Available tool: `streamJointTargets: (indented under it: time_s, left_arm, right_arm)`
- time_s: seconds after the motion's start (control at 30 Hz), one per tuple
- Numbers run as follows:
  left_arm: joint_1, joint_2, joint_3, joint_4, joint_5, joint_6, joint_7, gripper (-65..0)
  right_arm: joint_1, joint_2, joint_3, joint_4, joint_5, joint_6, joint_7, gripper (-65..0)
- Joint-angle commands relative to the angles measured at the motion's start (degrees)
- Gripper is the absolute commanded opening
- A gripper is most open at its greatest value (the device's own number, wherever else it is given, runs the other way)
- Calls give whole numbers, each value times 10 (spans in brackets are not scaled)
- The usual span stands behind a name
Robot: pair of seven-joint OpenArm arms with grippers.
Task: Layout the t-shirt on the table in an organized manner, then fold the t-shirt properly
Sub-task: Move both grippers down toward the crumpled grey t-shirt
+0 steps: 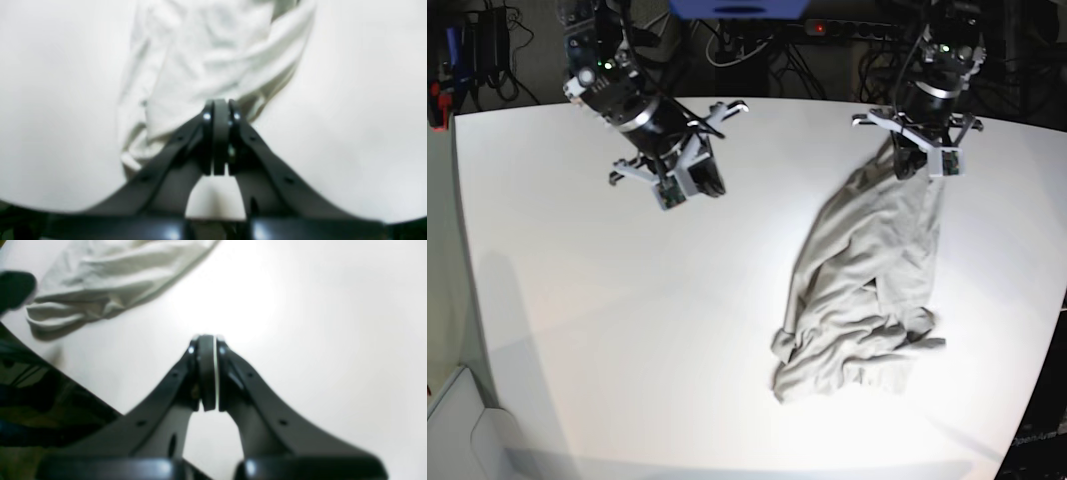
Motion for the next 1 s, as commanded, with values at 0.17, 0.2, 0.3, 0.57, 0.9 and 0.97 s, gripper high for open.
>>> streamJointTargets:
  time_s: [0.17,0.2,0.3,0.57,0.9,0.97]
  left_arm:
    - [-7,-4,2,2,-1,0,-15,-648]
    - [-7,-3,2,2,-1,0,-15,-648]
    - [-8,-3,2,3,-1,0,-15,-648]
    - [-8,-3,0,6,-1,0,-15,-648]
    - [-8,-3,0,2,-1,0,-15,-648]
    - [-8,-3,0,2,-1,0,-15,-648]
  right_arm:
    - [31,-1,-33,-16,5,0,13,-650]
    - [38,-1,-38,-21,5,0,13,-650]
    - [51,-4,-54,-41,5,-1,13,-650]
    - [84,-25,-56,-79,6,-1,10,-568]
    - [143,-33,-54,-98,7,-1,-39,-450]
    - [149,-33,-54,-105,7,-1,-39,-450]
